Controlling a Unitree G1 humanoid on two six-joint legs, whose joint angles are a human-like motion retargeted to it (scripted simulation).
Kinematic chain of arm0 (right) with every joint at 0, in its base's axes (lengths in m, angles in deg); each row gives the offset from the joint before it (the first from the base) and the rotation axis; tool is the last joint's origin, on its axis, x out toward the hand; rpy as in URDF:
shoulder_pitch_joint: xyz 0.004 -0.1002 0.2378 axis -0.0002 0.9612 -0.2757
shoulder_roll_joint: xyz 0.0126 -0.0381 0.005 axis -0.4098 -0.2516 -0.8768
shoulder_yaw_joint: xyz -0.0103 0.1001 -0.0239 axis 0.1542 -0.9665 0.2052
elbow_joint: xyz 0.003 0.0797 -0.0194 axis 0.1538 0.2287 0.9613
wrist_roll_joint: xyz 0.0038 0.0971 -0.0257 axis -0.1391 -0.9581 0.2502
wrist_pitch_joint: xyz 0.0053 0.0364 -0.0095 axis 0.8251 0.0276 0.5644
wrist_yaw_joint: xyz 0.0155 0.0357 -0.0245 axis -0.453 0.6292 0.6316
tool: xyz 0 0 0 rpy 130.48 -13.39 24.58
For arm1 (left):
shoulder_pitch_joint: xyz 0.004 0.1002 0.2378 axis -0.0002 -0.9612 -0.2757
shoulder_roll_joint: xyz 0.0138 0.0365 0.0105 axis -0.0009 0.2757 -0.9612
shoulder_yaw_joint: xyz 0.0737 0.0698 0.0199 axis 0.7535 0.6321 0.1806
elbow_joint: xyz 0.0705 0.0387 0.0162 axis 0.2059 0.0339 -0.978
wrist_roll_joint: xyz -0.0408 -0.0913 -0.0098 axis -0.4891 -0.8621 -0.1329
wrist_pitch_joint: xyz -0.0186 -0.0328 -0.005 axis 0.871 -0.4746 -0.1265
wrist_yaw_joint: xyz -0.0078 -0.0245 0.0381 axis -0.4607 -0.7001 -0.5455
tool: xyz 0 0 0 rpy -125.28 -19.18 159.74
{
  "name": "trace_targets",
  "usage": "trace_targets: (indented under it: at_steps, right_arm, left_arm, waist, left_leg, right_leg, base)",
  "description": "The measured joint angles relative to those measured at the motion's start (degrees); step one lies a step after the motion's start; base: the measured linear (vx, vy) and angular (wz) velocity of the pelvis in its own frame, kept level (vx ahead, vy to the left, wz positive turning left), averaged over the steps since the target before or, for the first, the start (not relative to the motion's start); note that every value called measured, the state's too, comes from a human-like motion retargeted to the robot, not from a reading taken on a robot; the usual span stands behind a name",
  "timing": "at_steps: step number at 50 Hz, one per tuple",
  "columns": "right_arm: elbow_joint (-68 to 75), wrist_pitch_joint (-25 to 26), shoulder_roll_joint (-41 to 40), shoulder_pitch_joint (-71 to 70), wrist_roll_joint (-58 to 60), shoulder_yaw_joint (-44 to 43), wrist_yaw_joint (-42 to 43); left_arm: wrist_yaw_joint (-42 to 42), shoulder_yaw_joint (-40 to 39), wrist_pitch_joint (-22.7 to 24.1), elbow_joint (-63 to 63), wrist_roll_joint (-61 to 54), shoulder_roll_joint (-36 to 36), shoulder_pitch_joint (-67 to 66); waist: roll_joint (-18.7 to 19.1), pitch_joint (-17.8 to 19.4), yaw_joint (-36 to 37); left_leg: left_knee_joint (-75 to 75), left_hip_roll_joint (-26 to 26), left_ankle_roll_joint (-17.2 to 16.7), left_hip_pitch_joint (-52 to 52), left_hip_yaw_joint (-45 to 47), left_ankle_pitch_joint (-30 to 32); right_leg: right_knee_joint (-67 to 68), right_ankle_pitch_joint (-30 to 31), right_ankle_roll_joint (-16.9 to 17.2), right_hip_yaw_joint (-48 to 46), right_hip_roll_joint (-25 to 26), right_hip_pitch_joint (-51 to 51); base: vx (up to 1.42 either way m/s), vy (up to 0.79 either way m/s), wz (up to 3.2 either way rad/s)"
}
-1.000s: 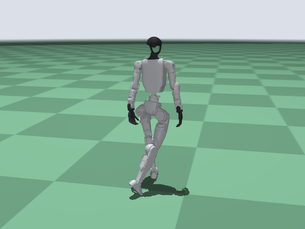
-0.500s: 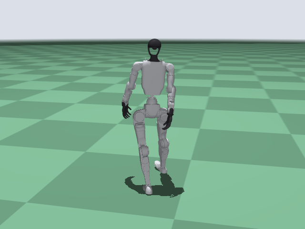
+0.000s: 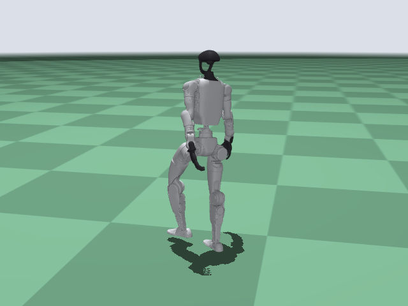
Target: Walk run
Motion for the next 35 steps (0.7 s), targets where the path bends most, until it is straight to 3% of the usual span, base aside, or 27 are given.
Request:
trace_targets:
  at_steps: [6, 10, 12, 15, 18, 20, 21, 25, 27, 30, 35]
  right_arm:
    - [0.5, -1.1, -0.4, -0.6, -0.1, -1.0, 1.8]
    - [2.4, -1.9, -2.7, 1.9, 0.0, -0.4, -0.5]
    - [3.3, -2.4, -4.4, 4.6, 2.3, -0.3, -1.4]
    - [5.3, -1.7, -7.4, 8.9, 7.2, -0.1, -0.2]
    - [9.2, 0.1, -9.3, 12.5, 10.6, -0.3, 2.2]
    - [12.2, 1.5, -9.8, 14.3, 11.9, -0.3, 2.0]
    - [13.2, 2.5, -10.1, 15.1, 12.4, -0.7, 1.3]
    - [15.6, 4.3, -12.1, 18.6, 11.9, -2.2, -0.2]
    - [16.3, 3.9, -13.0, 20.3, 9.6, -1.9, -0.2]
    - [16.6, 4.5, -14.3, 22.2, 7.4, -1.5, -0.3]
    - [16.6, 5.4, -15.4, 22.5, 7.1, -0.4, -0.9]
  left_arm:
    - [-3.0, -4.2, -0.5, 0.0, -8.6, 1.5, -2.6]
    - [-5.6, -6.5, 1.6, 0.0, -10.8, 2.8, -3.3]
    - [-5.0, -8.2, 2.4, 0.0, -10.5, 2.9, -3.0]
    - [-1.2, -10.6, 0.5, 0.0, -12.7, 2.3, -0.5]
    - [1.7, -10.7, -0.6, 0.0, -18.4, 1.5, 4.6]
    - [1.6, -9.4, 1.2, 0.0, -22.1, 1.1, 9.0]
    - [0.8, -8.7, 1.9, 1.7, -22.8, 1.4, 10.8]
    - [-1.5, -4.4, 4.8, 11.8, -21.3, 3.3, 16.6]
    - [-1.8, -1.0, 6.8, 16.6, -19.0, 3.3, 18.9]
    - [-2.1, 3.6, 9.8, 21.6, -15.9, 1.7, 22.7]
    - [-0.9, 8.0, 12.3, 24.1, -10.7, -1.6, 27.8]
  waist:
    - [-2.3, -0.8, 2.1]
    - [-5.5, -1.7, 5.0]
    - [-6.7, -2.8, 5.9]
    - [-7.0, -4.0, 5.7]
    - [-2.8, -3.8, 3.2]
    - [0.3, -3.9, 2.3]
    - [1.3, -3.8, 1.9]
    - [5.3, -3.4, -1.1]
    - [6.5, -3.1, -4.1]
    - [6.7, -2.5, -7.6]
    - [3.2, -0.7, -10.5]
  left_leg:
    - [-26.6, -3.8, 5.3, 1.1, 7.6, -1.9]
    - [-28.3, -2.8, 6.9, 6.4, 14.1, -1.8]
    - [-27.6, -2.0, 6.9, 8.7, 17.6, 1.8]
    - [-24.7, -2.5, 6.9, 8.7, 7.0, -0.7]
    - [-22.3, -1.6, 6.9, 12.0, 1.4, -4.0]
    - [-22.9, -0.5, 6.9, 15.0, -0.2, -4.9]
    - [-23.1, -0.9, 6.9, 16.0, -2.1, -5.3]
    - [-25.1, -2.3, 6.9, 21.1, -7.7, -6.0]
    - [-25.8, -3.6, 6.9, 23.2, -12.0, -6.0]
    - [-26.3, -6.1, 6.9, 26.6, -17.6, -6.6]
    - [-27.3, -11.9, 6.5, 34.4, -23.9, -7.9]
  right_leg:
    - [0.5, -2.5, -0.6, -4.3, 1.9, 5.0]
    - [3.3, 0.5, 0.7, -2.6, 1.6, 8.4]
    - [5.5, 6.4, 3.9, -4.5, 0.5, 10.0]
    - [12.4, 23.0, 8.8, -5.1, 1.4, 9.8]
    - [27.7, 34.5, 10.6, 0.9, 9.0, 3.9]
    - [35.7, 32.5, 11.8, 4.2, 13.3, -0.4]
    - [38.8, 27.9, 11.3, 5.4, 14.2, -2.8]
    - [43.6, 13.3, 6.1, 6.1, 12.7, -11.0]
    - [40.7, 9.7, 4.4, 5.1, 9.0, -14.6]
    - [29.9, 9.1, 4.8, 7.3, 5.1, -17.5]
    - [9.0, 7.4, 6.1, 18.4, 0.2, -19.3]
  base:
    - [0.74, -0.16, 0.51]
    - [0.93, -0.16, -0.24]
    - [1.18, -0.13, -0.04]
    - [1.03, -0.10, 0.64]
    - [1.00, 0.14, 1.65]
    - [0.93, 0.17, 1.58]
    - [0.80, 0.19, 1.49]
    - [0.66, 0.16, 1.87]
    - [0.72, 0.04, 2.44]
    - [0.60, -0.07, 2.13]
    - [0.74, -0.18, 1.49]
